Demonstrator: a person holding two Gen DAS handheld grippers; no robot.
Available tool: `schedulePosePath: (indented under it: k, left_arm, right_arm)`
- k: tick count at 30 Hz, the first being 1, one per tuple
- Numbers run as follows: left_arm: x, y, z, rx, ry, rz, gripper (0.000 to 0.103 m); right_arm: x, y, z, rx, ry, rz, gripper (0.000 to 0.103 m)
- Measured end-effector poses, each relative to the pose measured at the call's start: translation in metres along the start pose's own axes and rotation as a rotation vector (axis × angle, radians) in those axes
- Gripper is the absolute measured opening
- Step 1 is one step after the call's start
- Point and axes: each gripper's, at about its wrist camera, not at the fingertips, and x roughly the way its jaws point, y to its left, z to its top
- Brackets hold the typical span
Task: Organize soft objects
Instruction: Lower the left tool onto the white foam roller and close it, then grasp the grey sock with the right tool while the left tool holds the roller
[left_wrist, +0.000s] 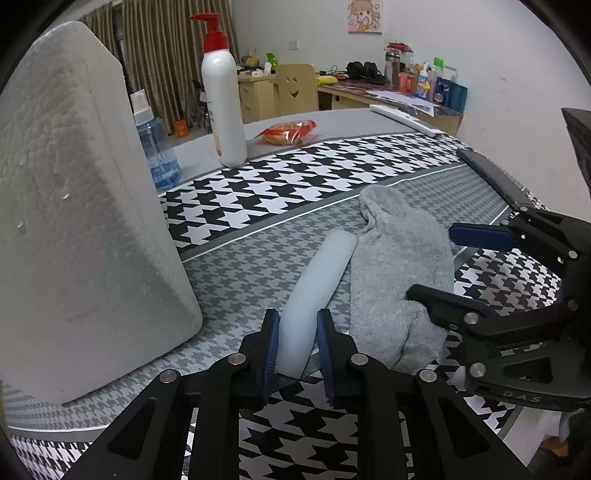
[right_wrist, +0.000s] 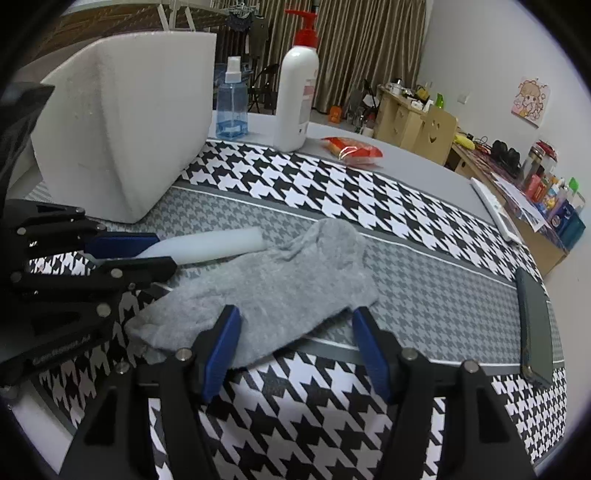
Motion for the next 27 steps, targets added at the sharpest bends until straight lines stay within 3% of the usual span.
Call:
schedulePosePath:
  k: [11, 19, 27]
  left_arm:
    - [-0.016, -0.001, -0.006, -0.001, -0.069, -0.017, 0.016]
    - [-0.014, 0.012, -0.004, -0.064, -0.067, -0.068, 0.016]
    - [-0.018, 0.016, -0.006, -0.069, -0.083, -0.07, 0.016]
  right_arm:
    - [-0.002, 0.003, 0.012, -0.009, -0.007, 0.087, 0.068]
    - [0.013, 0.016, 0.015, -0.065, 0.041, 0.099, 0.068]
    - [0.02, 0.011, 0.016, -0.048, 0.064, 0.134, 0.068]
